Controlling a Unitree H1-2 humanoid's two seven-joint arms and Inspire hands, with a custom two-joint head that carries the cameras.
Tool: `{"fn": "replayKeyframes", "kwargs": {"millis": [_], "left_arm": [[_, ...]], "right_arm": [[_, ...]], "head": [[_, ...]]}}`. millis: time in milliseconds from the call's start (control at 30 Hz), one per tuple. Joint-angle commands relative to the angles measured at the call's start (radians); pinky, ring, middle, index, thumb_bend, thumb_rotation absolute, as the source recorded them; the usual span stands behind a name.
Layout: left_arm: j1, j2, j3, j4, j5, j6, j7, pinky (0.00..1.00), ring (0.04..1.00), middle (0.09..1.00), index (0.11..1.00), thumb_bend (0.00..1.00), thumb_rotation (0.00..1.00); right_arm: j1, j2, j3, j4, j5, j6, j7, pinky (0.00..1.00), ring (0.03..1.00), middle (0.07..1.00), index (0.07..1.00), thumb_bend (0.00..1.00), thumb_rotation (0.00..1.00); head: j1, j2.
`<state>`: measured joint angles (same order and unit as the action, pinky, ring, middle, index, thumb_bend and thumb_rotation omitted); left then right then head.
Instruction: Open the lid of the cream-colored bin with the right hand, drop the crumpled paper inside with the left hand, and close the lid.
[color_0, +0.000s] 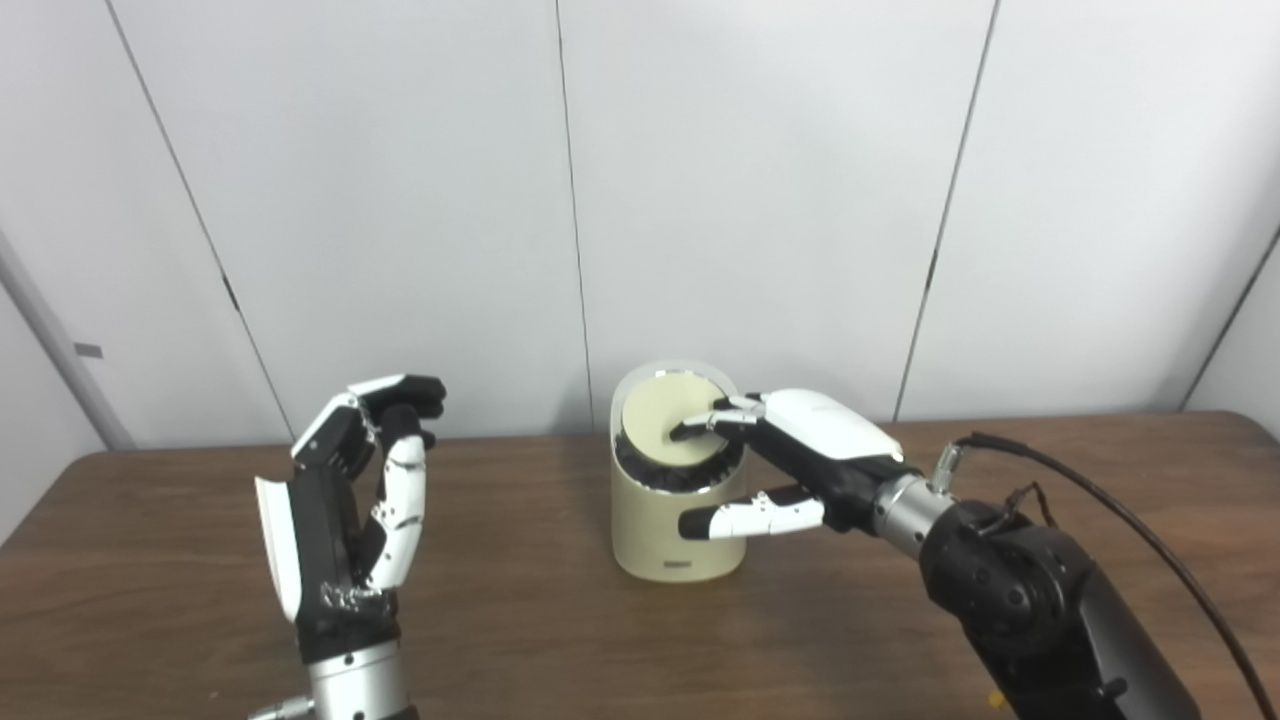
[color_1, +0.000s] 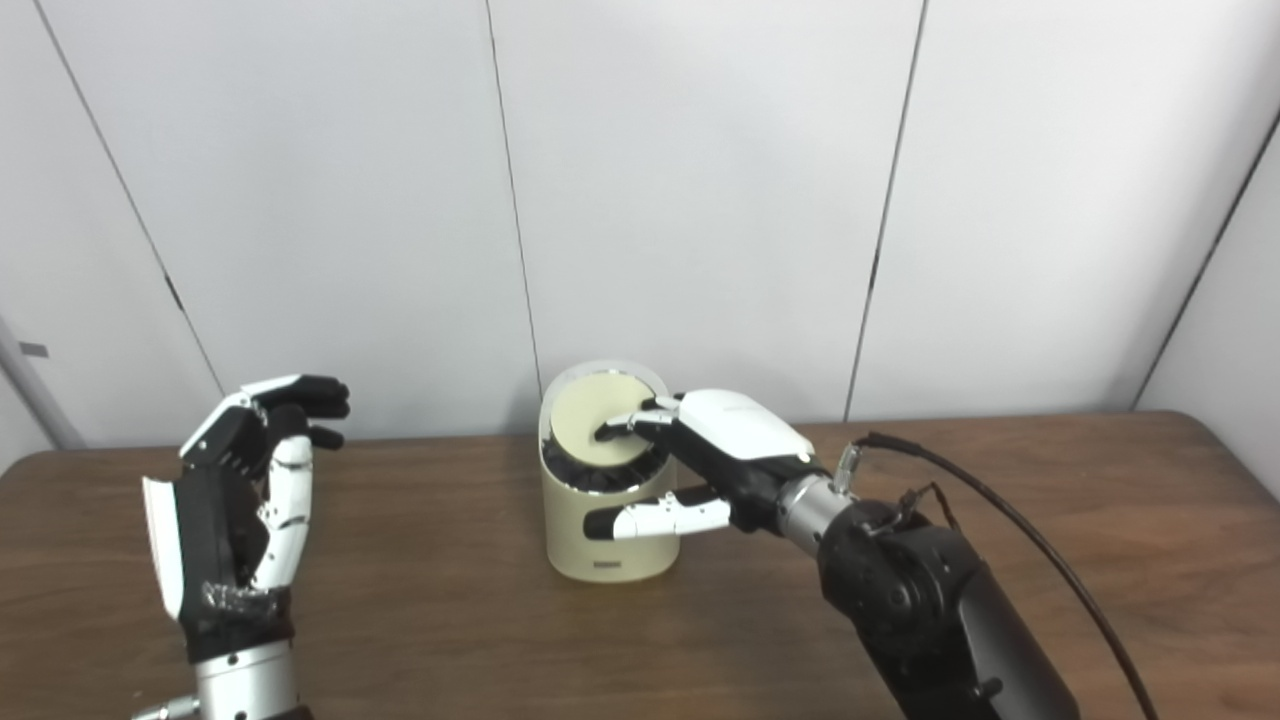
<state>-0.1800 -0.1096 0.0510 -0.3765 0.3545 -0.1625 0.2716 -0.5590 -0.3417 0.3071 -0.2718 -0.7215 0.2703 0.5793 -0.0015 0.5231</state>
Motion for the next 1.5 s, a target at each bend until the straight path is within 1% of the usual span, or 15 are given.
{"fn": "replayKeyframes", "kwargs": {"millis": [0, 167, 367, 600, 767, 833, 900, 1133, 1467], "left_arm": [[-0.032, -0.003, -0.001, -0.031, 0.006, 0.001, -0.002, 0.48, 0.584, 0.601, 0.574, 0.3, 0.64], [-0.033, -0.003, -0.004, -0.034, 0.006, 0.01, -0.006, 0.48, 0.586, 0.601, 0.575, 0.3, 0.65], [-0.033, -0.006, -0.009, -0.04, 0.013, 0.016, -0.007, 0.48, 0.588, 0.602, 0.577, 0.32, 0.66], [-0.036, -0.012, -0.011, -0.046, 0.015, 0.023, -0.005, 0.48, 0.585, 0.598, 0.577, 0.32, 0.66], [-0.04, -0.017, -0.012, -0.055, 0.017, 0.029, -0.005, 0.48, 0.584, 0.597, 0.574, 0.32, 0.66], [-0.041, -0.018, -0.013, -0.064, 0.019, 0.036, -0.008, 0.48, 0.583, 0.596, 0.572, 0.32, 0.66], [-0.041, -0.019, -0.014, -0.072, 0.021, 0.043, -0.01, 0.48, 0.581, 0.594, 0.571, 0.32, 0.66], [-0.042, -0.021, -0.019, -0.091, 0.031, 0.062, -0.01, 0.48, 0.583, 0.596, 0.572, 0.32, 0.66], [-0.045, -0.024, -0.021, -0.095, 0.042, 0.068, -0.01, 0.48, 0.579, 0.593, 0.573, 0.33, 0.67]], "right_arm": [[-0.034, -0.001, 0.01, -0.037, 0.002, 0.002, 0.018, 1.0, 0.957, 0.861, 0.839, 0.9, 0.99], [-0.039, 0.002, 0.025, -0.037, 0.002, 0.006, 0.029, 1.0, 0.95, 0.86, 0.829, 0.87, 0.97], [-0.035, 0.003, 0.041, -0.012, -0.009, 0.029, 0.04, 1.0, 0.94, 0.867, 0.833, 0.89, 0.97], [-0.037, -0.002, 0.056, 0.012, -0.014, 0.015, 0.031, 1.0, 0.928, 0.863, 0.827, 0.9, 0.99], [-0.036, 0.0, 0.062, 0.006, -0.022, 0.026, 0.036, 1.0, 0.936, 0.863, 0.825, 0.9, 1.0], [-0.035, 0.001, 0.062, -0.001, -0.023, 0.031, 0.039, 1.0, 0.938, 0.861, 0.821, 0.9, 1.0], [-0.034, 0.001, 0.064, -0.007, -0.024, 0.034, 0.04, 1.0, 0.938, 0.858, 0.819, 0.9, 0.99], [-0.03, 0.001, 0.094, -0.008, -0.066, 0.065, 0.064, 1.0, 0.947, 0.856, 0.817, 0.92, 1.0], [-0.02, 0.009, 0.128, 0.018, -0.12, 0.059, 0.065, 1.0, 0.954, 0.85, 0.8, 0.92, 1.0]], "head": [[0.0, 0.002], [-0.001, 0.006], [0.002, 0.012], [0.005, 0.016], [0.006, 0.021], [0.008, 0.032], [0.009, 0.035], [0.014, 0.047], [0.018, 0.051]]}}
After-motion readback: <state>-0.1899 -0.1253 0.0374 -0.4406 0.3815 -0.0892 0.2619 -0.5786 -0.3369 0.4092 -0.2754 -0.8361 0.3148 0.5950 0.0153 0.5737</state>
